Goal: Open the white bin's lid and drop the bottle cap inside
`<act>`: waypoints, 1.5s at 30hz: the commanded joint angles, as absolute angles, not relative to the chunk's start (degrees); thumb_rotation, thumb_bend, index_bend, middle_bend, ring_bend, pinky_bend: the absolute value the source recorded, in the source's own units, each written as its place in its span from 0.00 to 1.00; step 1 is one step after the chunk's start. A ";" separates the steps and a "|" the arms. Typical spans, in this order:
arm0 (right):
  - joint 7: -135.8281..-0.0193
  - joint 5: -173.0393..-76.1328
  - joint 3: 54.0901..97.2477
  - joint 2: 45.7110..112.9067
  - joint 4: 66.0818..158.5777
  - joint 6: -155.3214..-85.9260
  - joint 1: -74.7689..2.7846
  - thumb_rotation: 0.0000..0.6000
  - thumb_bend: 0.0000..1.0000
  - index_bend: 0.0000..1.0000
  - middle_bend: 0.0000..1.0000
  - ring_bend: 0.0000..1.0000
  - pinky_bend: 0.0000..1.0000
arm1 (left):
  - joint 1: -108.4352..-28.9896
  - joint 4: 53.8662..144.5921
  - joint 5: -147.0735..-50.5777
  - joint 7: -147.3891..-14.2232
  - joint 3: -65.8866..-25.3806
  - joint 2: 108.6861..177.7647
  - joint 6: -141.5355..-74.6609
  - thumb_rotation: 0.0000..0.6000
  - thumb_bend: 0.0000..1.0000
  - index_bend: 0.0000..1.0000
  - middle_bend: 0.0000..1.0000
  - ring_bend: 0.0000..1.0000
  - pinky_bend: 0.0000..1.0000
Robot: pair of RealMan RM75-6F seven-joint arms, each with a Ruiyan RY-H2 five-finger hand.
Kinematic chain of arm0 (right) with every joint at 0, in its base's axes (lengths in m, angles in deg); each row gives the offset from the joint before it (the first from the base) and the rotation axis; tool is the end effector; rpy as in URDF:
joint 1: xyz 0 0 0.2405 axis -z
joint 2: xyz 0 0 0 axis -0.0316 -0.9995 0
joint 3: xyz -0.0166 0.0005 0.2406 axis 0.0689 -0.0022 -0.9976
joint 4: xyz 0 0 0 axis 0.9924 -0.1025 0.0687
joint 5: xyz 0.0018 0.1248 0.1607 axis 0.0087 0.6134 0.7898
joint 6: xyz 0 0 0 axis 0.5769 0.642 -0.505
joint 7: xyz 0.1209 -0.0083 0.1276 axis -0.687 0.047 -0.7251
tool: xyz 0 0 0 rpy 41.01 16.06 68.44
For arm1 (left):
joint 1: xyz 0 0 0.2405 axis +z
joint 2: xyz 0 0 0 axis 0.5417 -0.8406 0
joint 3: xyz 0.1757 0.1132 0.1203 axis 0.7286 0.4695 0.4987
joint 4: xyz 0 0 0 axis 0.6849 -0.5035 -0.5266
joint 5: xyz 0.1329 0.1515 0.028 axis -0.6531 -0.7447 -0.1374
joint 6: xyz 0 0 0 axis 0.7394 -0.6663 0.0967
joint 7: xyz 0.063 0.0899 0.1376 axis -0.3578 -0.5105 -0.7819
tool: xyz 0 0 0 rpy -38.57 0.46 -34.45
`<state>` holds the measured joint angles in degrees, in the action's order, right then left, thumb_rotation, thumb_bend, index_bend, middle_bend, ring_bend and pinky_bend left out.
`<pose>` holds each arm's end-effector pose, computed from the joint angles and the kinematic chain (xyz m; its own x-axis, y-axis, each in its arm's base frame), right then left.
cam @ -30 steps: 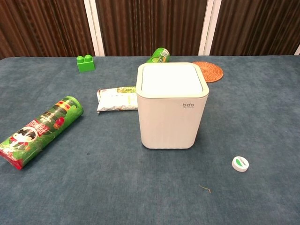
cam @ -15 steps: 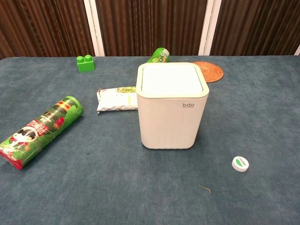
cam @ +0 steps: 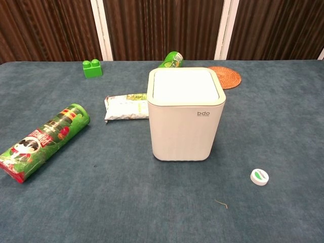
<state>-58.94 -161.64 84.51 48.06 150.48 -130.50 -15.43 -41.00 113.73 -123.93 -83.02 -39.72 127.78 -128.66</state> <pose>-0.1801 -0.2207 0.1413 0.4689 -0.1186 0.8752 -0.8236 -0.4168 0.3847 -0.2947 0.2279 0.1451 0.4643 -0.0133 0.8856 0.8836 -0.0611 -0.4642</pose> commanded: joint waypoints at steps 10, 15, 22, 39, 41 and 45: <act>-52.59 -147.32 79.72 45.73 159.81 -112.34 -27.20 1.00 0.57 0.32 0.84 0.87 0.82 | -41.19 114.40 -125.07 -82.80 -39.05 126.77 -127.82 1.00 0.37 0.00 0.00 0.00 0.29; -49.32 -139.97 77.82 47.93 160.14 -107.63 -31.72 1.00 0.59 0.33 0.85 0.87 0.82 | -41.08 114.85 -124.37 -83.30 -39.19 126.59 -127.49 1.00 0.37 0.00 0.00 0.00 0.30; -43.69 -130.92 76.99 52.00 159.90 -103.57 -37.70 1.00 0.60 0.35 0.85 0.88 0.82 | -41.03 115.41 -124.13 -83.26 -39.22 126.20 -127.18 1.00 0.37 0.03 0.00 0.01 0.30; -35.98 -118.29 78.37 60.22 156.95 -104.68 -46.38 1.00 0.60 0.36 0.85 0.88 0.82 | -40.94 115.48 -124.57 -82.19 -39.18 125.85 -127.25 1.00 0.37 0.07 0.02 0.02 0.31; -36.31 -117.85 78.25 60.79 156.62 -105.17 -46.87 1.00 0.60 0.36 0.85 0.88 0.82 | -40.94 115.52 -124.53 -82.11 -39.18 125.81 -127.17 1.00 0.37 0.07 0.02 0.02 0.31; -36.58 -117.85 78.76 61.18 156.29 -105.83 -47.32 1.00 0.60 0.36 0.85 0.88 0.82 | -40.91 115.55 -124.59 -81.87 -39.20 125.72 -127.21 1.00 0.37 0.08 0.02 0.02 0.31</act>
<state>-36.55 -117.85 78.67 61.12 156.34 -105.76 -47.25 -40.91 115.56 -124.58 -81.87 -39.20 125.73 -127.21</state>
